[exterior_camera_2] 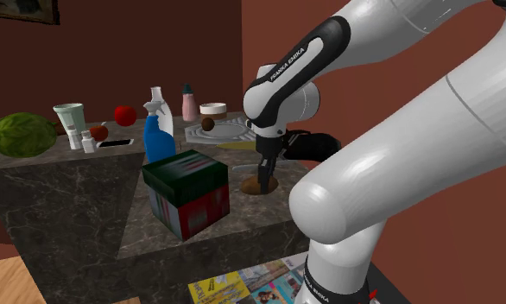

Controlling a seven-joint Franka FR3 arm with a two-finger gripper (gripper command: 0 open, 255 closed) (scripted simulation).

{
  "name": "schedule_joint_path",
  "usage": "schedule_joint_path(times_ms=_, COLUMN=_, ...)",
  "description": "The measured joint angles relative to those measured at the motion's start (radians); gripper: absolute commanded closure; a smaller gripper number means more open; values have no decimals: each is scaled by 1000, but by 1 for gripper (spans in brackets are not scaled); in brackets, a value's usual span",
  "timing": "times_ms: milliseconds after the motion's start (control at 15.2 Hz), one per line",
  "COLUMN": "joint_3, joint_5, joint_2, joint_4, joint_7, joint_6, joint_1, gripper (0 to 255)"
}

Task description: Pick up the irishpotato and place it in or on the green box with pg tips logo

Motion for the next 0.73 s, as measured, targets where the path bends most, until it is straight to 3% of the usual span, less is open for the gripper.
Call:
schedule_joint_path(times_ms=264, joint_3=4, joint_5=3, joint_2=-12, joint_4=11, joint_7=0, joint_6=-22, joint_1=1, gripper=255)
schedule_joint_path(times_ms=726, joint_3=33, joint_5=24, joint_2=-91, joint_4=66, joint_7=7, joint_6=-154, joint_1=4, gripper=255)
